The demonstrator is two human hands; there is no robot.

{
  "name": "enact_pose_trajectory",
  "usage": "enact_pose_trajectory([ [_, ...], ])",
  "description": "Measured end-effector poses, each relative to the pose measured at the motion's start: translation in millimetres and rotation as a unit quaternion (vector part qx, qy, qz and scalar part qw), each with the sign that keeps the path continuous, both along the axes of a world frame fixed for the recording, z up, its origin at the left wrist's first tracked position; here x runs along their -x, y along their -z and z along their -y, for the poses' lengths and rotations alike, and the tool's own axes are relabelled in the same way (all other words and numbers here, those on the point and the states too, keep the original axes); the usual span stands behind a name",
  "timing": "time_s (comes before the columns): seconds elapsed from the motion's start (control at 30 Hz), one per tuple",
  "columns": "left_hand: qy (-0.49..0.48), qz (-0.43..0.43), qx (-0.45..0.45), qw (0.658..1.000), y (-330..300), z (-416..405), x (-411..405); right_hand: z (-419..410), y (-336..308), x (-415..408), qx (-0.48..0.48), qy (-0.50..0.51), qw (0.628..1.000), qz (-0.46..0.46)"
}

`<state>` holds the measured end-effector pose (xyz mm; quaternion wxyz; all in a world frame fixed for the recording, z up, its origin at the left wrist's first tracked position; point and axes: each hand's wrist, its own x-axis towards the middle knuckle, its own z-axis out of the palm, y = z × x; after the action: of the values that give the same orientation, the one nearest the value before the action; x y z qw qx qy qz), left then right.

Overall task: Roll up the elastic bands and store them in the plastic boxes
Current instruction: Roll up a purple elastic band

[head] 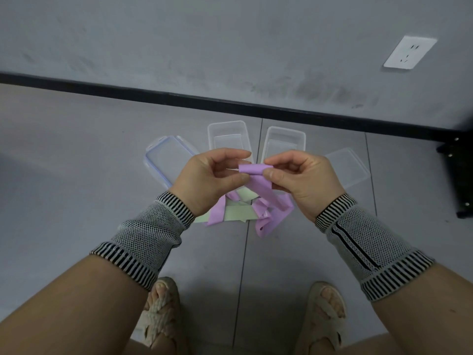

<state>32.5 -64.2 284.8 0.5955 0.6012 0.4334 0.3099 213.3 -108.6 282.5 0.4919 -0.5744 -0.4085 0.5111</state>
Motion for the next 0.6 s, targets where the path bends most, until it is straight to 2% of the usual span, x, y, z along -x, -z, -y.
enact_pose_trajectory([
  [0.2,-0.019,-0.037,-0.08,0.996,1.9,-1.0,1.2,-1.2,-0.3,3.8,-0.015,-0.005,1.0,0.01],
  [0.6,-0.033,-0.047,-0.098,0.993,11.0,-4.0,-1.2,-2.4,8.9,5.2,0.002,-0.026,0.999,0.031],
])
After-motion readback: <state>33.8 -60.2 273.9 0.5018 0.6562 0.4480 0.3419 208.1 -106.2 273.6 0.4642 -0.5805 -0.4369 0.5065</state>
